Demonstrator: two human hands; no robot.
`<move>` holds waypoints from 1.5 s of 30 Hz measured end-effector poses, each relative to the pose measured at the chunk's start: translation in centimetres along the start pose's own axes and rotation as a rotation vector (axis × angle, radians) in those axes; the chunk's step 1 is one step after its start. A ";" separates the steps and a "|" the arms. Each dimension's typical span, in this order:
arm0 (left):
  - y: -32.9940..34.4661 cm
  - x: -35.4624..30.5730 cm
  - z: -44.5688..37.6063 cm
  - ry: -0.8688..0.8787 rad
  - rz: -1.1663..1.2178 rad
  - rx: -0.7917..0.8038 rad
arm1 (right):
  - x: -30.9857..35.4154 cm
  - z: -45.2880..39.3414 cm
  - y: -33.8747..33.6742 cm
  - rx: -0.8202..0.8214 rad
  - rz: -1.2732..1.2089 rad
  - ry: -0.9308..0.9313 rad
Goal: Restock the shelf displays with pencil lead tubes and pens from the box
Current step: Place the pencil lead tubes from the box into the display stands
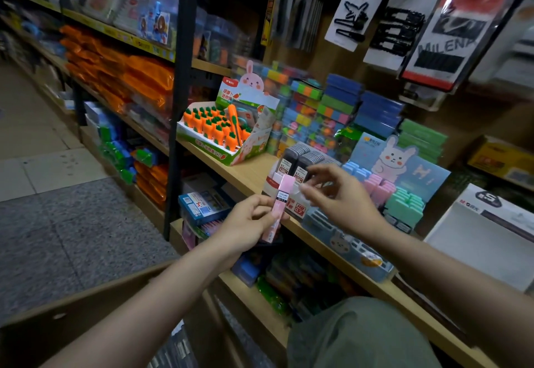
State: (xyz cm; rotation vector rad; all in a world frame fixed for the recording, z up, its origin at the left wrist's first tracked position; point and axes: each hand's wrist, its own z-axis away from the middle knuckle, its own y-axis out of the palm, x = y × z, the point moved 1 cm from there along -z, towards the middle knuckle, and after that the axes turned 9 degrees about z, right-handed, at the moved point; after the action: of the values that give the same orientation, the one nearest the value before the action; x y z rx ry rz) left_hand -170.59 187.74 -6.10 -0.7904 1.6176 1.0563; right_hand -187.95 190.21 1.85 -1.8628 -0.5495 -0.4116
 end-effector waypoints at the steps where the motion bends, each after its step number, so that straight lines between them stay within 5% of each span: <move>1: 0.3 0.2 0.1 0.011 -0.001 0.030 | 0.2 0.8 0.3 0.022 -0.035 -0.004; 6: 1.8 0.8 -0.1 0.091 -0.119 0.089 | 0.8 2.6 -0.6 -0.006 -0.078 0.006; 10: 3.3 1.1 0.0 0.276 -0.489 0.082 | -0.4 2.0 -6.4 -0.140 -0.065 0.031; 14: 4.7 1.8 0.6 0.481 -0.823 0.241 | -2.6 1.8 -10.5 -0.276 0.146 0.031; 21: 4.6 4.2 0.4 0.436 -1.178 0.338 | -4.9 2.1 -8.1 -0.233 0.467 -0.018; 45: 4.5 4.8 -0.2 0.439 -1.187 0.293 | -6.5 2.6 -8.0 -0.324 0.732 0.013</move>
State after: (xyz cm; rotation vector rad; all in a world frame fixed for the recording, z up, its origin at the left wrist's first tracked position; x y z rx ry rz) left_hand -175.92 189.37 -9.54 -1.5420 1.2196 -0.2082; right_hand -197.80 193.88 3.77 -2.2108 0.2414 -0.0165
